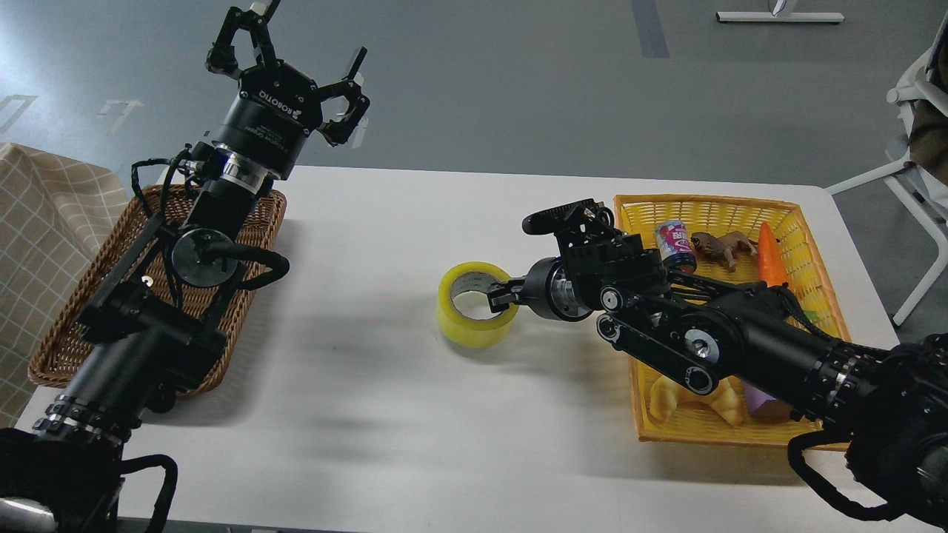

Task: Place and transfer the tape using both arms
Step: 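Set the tape roll on the table and open the right gripper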

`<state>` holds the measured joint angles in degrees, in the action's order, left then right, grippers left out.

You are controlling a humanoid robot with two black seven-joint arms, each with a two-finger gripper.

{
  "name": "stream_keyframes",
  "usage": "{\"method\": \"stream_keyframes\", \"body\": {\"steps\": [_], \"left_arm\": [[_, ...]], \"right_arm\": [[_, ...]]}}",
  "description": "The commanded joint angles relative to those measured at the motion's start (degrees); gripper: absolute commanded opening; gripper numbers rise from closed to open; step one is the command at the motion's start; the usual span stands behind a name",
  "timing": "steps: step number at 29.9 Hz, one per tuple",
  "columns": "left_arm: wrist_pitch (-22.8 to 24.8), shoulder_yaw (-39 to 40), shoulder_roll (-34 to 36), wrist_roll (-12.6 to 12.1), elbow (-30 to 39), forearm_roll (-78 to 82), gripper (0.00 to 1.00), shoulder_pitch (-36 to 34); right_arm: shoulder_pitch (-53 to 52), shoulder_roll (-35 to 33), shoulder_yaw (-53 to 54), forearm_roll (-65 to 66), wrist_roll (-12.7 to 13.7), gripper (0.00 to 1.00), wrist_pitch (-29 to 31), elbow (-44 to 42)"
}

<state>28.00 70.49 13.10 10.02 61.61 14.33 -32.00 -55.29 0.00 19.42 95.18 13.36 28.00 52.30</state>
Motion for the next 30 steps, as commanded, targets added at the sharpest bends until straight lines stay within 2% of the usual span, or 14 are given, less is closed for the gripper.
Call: {"method": "stream_keyframes", "body": {"steps": [1, 4, 6, 9, 10, 11, 12, 13, 14, 24, 30], "left_arm": [[0.0, 0.0, -0.1, 0.0, 0.0, 0.0, 0.98, 0.0], [0.0, 0.0, -0.1, 0.0, 0.0, 0.0, 0.98, 0.0], [0.0, 0.0, 0.0, 0.0, 0.0, 0.0, 0.98, 0.0], [0.0, 0.0, 0.0, 0.1, 0.0, 0.0, 0.98, 0.0], [0.0, 0.0, 0.0, 0.1, 0.0, 0.0, 0.98, 0.0], [0.0, 0.0, -0.1, 0.0, 0.0, 0.0, 0.98, 0.0], [0.0, 0.0, 0.0, 0.0, 0.0, 0.0, 0.98, -0.1], [0.0, 0.0, -0.1, 0.1, 0.0, 0.0, 0.98, 0.0], [0.0, 0.0, -0.1, 0.0, 0.0, 0.0, 0.98, 0.0], [0.0, -0.1, 0.0, 0.0, 0.0, 0.0, 0.98, -0.1], [0.0, -0.2, 0.6, 0.0, 0.0, 0.0, 0.98, -0.1]], "right_arm": [[0.0, 0.0, 0.1, -0.1, 0.0, 0.36, 0.0, 0.1], [0.0, 0.0, 0.2, -0.1, 0.0, 0.37, 0.0, 0.1], [0.0, 0.0, 0.2, -0.1, 0.0, 0.43, 0.0, 0.1], [0.0, 0.0, 0.4, -0.2, 0.0, 0.46, 0.0, 0.1], [0.0, 0.0, 0.4, -0.3, 0.0, 0.51, 0.0, 0.1], [-0.1, 0.0, 0.6, -0.3, 0.0, 0.67, 0.0, 0.1], [-0.2, 0.0, 0.6, -0.4, 0.0, 0.75, 0.0, 0.1], [-0.3, 0.0, 0.7, -0.5, 0.0, 0.89, 0.0, 0.1], [-0.7, 0.0, 0.7, -0.7, 0.0, 0.99, 0.0, 0.2], [-2.2, -1.1, 5.4, -1.0, 0.1, 1.00, 0.0, 3.1], [-2.3, -7.2, 10.1, -3.9, 0.1, 1.00, 0.0, 8.0]]}}
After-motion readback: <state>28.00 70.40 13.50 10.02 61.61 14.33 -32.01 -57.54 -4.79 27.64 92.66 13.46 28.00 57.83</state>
